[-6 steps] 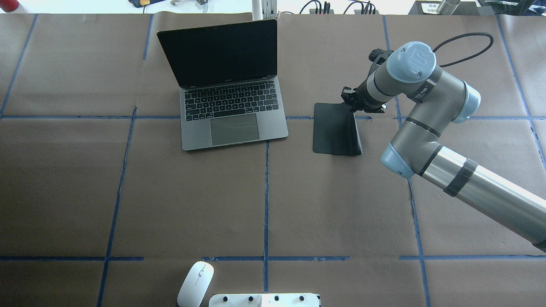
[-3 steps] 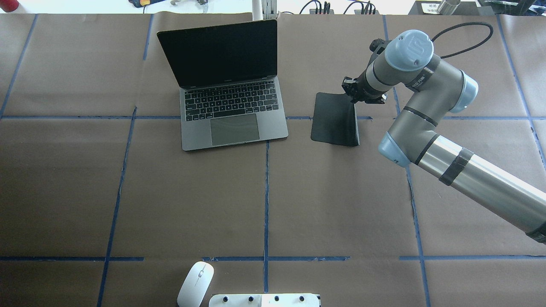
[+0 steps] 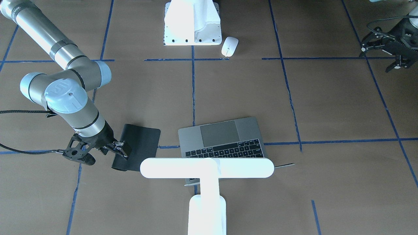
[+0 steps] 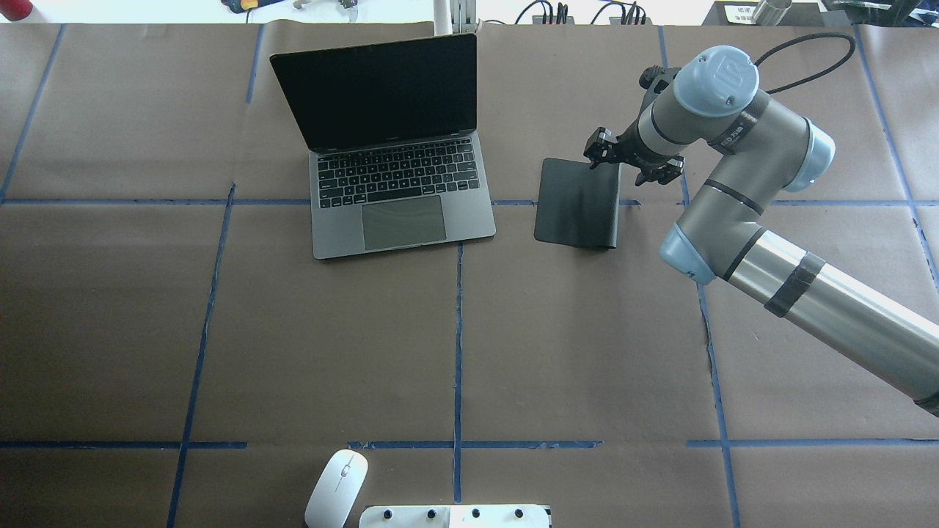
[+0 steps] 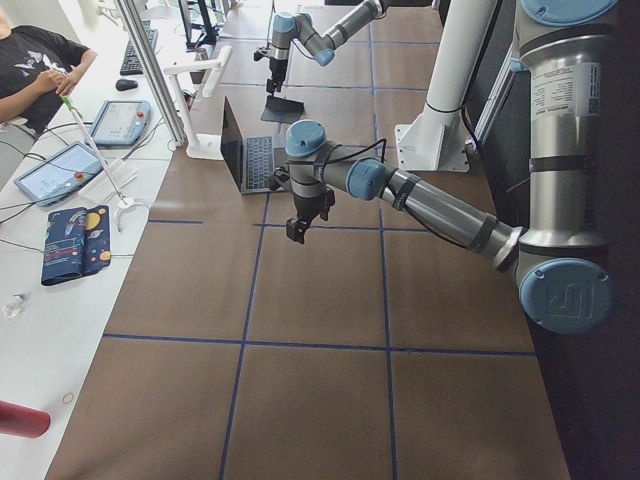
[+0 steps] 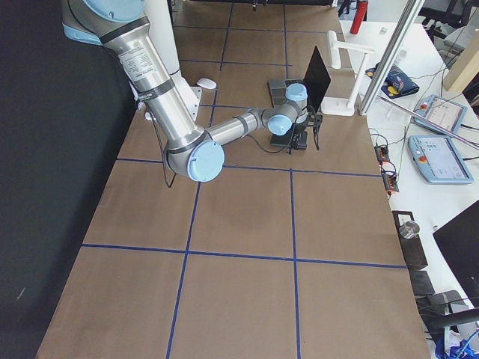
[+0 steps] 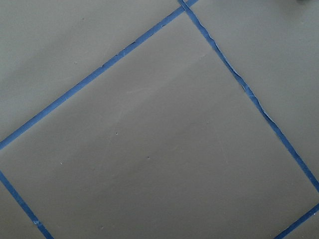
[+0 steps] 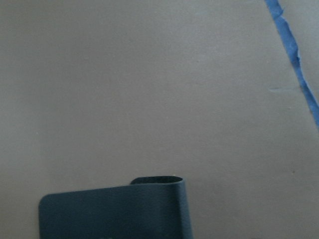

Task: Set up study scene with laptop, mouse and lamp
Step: 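Release the mouse pad and withdraw the right gripper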

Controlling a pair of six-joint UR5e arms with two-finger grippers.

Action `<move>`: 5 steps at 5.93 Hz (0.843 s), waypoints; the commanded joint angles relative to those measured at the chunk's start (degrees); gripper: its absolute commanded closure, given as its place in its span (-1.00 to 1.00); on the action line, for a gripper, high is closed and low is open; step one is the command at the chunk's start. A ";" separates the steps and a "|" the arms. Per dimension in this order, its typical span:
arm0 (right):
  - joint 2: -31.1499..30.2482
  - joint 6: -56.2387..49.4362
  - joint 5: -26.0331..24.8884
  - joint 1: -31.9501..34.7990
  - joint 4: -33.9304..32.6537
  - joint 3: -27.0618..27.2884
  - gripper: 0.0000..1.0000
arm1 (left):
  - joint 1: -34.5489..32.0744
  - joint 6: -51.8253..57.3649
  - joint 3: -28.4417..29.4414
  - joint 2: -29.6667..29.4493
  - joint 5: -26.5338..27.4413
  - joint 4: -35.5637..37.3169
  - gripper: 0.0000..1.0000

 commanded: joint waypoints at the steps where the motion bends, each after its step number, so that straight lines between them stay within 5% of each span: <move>1: -5.23 -8.71 4.17 2.89 -0.15 3.99 -1.00 | 1.01 -10.42 -1.57 -0.46 0.32 -2.97 -1.00; 3: -11.11 -27.43 12.67 9.97 -5.21 9.00 -1.00 | 6.36 -23.29 -1.76 0.06 1.28 -11.42 -1.00; 5: -25.14 -45.58 13.77 16.58 -11.27 19.61 -1.00 | 16.52 -34.69 -5.78 -0.03 9.06 -11.97 -1.00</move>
